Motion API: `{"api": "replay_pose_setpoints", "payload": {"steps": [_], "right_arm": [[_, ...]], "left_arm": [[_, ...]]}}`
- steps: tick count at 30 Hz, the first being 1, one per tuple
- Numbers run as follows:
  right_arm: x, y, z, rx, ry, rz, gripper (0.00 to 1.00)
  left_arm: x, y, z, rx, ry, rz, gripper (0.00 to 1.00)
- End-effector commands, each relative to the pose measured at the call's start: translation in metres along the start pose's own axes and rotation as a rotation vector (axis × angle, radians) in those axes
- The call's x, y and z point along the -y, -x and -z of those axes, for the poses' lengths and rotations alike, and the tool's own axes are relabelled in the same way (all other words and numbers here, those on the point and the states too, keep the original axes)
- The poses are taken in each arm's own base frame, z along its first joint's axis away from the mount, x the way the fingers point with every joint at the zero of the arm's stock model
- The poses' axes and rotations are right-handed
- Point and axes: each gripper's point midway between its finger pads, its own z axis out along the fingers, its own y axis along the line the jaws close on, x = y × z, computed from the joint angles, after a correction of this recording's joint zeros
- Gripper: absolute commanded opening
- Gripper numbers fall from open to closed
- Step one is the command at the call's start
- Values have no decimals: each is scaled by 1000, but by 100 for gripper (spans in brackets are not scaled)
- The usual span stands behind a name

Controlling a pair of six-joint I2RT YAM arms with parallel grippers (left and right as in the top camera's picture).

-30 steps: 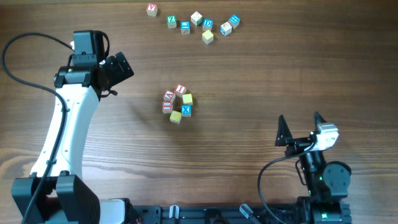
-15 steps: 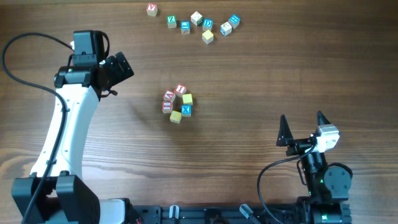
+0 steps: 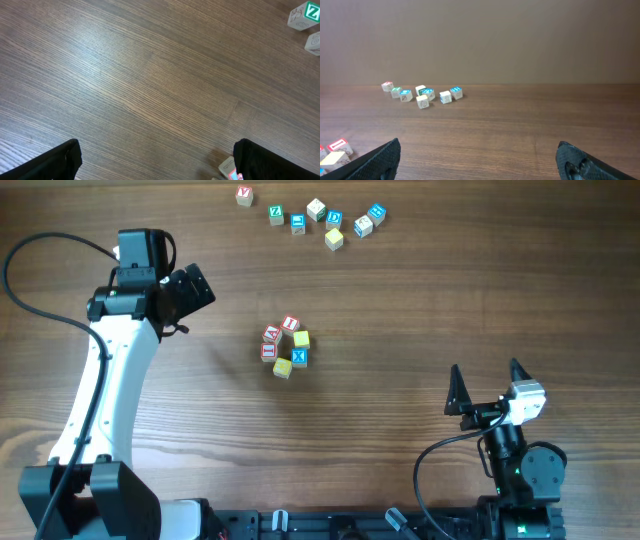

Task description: Form a circle

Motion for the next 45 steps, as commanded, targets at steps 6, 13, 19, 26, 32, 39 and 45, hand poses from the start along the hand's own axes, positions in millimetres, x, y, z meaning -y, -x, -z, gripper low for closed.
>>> {"api": "replay_pose_setpoints", "payload": {"steps": [6,13,19,26,32,39,45], "right_arm": [[4,3,1,16,-21,11,100],[4,3,1,17,-21,11,100],[4,3,1,16,-21,11,100],[4,3,1,17,-21,11,100],[4,3,1,17,-21,11,100],[4,3,1,16,-21,10,100],[4,3,1,16,-21,11,100]], "left_arm": [[-1,6,5,23,5,14,100],[-6,13,7,54,23,19,100],[-1,-13,-10,-16,-34,16,100],[16,-40,-20,108,-249,-28,100],[9,-47,3,303,-319,-75,100],[-8,-50,41,582,-400,-46,100],[-21,-81,41,639,-421,-43,100]]}}
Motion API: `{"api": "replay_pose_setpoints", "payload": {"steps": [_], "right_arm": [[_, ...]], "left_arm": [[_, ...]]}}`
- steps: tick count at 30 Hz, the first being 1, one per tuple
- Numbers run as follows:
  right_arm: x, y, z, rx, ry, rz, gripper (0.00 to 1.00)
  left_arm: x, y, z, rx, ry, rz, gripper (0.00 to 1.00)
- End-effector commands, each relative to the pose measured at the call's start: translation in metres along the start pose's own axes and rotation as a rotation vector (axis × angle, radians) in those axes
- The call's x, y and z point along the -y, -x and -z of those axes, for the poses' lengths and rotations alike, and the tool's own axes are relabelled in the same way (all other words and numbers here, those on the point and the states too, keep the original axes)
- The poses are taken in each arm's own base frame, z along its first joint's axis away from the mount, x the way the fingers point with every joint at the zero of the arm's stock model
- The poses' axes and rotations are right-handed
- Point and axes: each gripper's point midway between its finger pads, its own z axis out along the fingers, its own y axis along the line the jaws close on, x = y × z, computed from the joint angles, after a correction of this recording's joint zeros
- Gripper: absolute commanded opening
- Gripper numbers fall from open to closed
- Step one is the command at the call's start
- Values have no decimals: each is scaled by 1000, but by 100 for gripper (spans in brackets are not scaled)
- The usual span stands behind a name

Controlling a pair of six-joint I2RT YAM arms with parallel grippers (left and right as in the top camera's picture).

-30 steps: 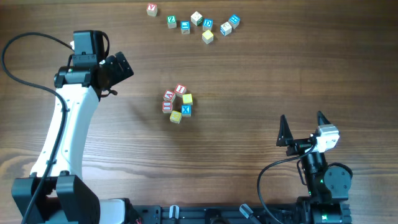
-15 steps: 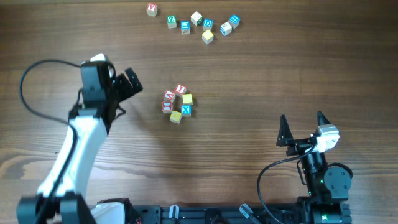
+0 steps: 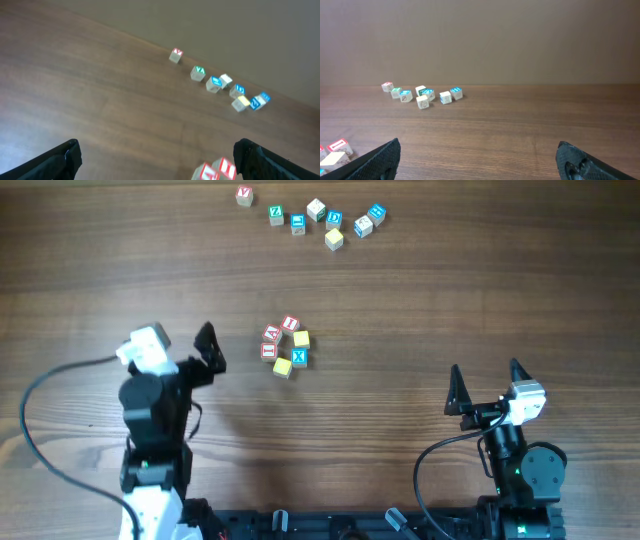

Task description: Form a circle

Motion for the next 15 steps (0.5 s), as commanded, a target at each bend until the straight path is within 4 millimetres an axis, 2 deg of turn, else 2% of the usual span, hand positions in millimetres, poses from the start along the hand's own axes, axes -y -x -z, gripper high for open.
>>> {"api": "replay_pose_setpoints", "payload": {"steps": [1,15], "right_arm": [[4,3,1,14,-21,11,100],[4,3,1,14,-21,10,100]], "left_arm": [[-5,-17,9,6,-10,-19,100],[-22,-66,28,-15,-1,-18,100]]}}
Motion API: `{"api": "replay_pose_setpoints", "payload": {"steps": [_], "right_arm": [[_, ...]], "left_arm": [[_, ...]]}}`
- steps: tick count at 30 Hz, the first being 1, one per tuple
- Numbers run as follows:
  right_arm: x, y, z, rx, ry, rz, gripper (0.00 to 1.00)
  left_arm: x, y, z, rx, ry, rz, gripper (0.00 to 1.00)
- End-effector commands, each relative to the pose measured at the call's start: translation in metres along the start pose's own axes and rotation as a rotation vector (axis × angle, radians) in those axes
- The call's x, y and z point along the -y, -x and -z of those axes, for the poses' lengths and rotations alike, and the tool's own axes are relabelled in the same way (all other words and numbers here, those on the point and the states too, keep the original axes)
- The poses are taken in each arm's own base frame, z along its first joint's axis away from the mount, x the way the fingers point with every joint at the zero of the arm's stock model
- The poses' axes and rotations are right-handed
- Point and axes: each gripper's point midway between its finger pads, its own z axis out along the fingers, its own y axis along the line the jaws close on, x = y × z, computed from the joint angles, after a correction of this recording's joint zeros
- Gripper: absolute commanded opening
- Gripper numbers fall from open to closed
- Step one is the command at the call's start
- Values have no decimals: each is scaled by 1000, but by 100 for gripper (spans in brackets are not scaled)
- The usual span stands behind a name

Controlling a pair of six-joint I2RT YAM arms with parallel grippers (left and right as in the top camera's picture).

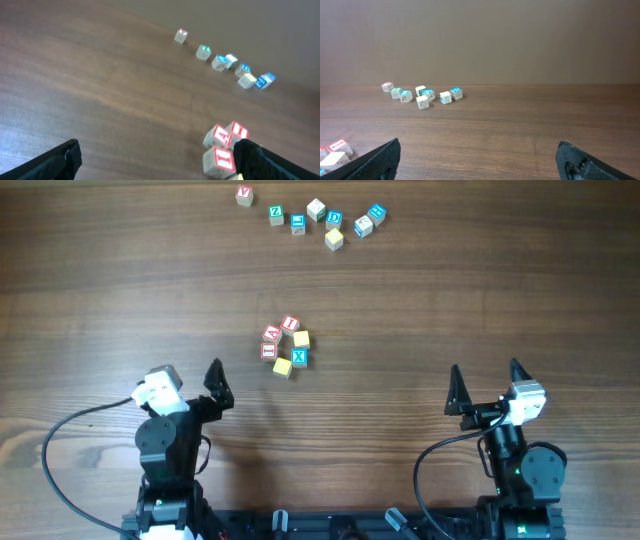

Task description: Form a circle

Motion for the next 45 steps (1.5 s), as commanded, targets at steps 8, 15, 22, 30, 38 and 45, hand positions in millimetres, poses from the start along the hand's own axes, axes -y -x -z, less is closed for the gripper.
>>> {"api": "replay_pose_setpoints", "payload": {"steps": [8,15,22,30,38,45], "right_arm": [[4,3,1,14,-21,11,100],[4,3,1,14,-21,11,100],[4,3,1,14,-21,11,100],[4,3,1,14,-21,11,100],[4,3,1,14,-21,11,100],[4,3,1,13,-21,11,100]], "left_arm": [[-10,-17,15,-38,39,-43,100],[5,20,27,131,-17,-94,100],[11,38,36,219,-44,-101,100],[12,38,36,219,-49,-101,100],[12,38,36,219,-49,-101,100],[12,38,36,219,-49,-101,100]]}}
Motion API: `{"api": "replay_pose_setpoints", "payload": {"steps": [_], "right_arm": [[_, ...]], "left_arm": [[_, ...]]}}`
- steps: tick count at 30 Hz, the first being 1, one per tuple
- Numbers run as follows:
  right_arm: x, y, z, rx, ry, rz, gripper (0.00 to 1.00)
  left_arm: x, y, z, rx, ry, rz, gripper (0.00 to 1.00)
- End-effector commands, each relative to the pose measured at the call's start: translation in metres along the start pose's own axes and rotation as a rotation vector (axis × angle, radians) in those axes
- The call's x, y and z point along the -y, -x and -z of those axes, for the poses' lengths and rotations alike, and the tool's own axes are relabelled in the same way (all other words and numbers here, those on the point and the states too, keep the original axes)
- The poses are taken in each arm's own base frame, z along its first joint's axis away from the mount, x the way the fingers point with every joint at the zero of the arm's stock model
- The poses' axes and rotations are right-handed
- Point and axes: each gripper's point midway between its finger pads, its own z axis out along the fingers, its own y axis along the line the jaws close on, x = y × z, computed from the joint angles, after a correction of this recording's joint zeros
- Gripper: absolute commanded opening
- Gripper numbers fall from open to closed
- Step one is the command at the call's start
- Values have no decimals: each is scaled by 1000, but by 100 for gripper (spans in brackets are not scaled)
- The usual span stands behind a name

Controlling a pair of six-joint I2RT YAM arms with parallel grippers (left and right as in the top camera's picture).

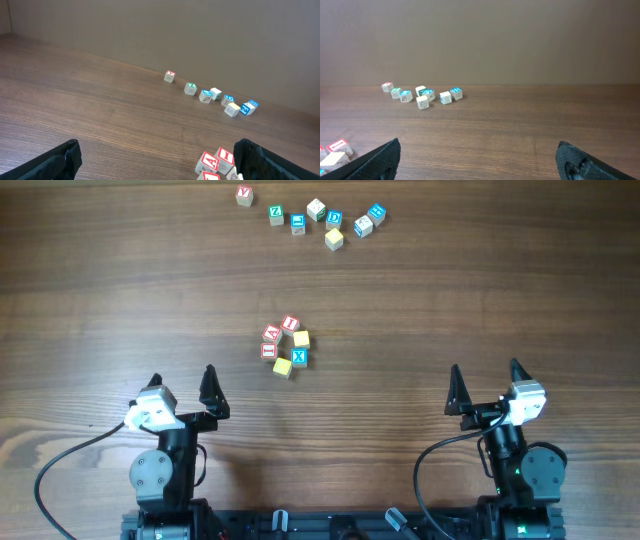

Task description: Form a circle

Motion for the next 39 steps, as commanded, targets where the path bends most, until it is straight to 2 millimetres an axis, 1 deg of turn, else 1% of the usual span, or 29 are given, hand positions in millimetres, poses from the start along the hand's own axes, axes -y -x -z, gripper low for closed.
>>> {"api": "replay_pose_setpoints", "payload": {"steps": [1,19,23,24,39], "right_arm": [[4,3,1,13,-22,10,100],[4,3,1,13,-21,11,100],[4,3,1,13,-21,11,98],[4,3,1,13,-21,11,100],[4,3,1,13,-21,11,100]], "left_arm": [[-1,-1,0,1,2,-23,100],[-1,-1,0,2,3,-23,100],[-1,-1,0,1,2,-23,100],[-1,-1,0,1,2,-23,100],[-1,-1,0,1,2,-23,100]]}}
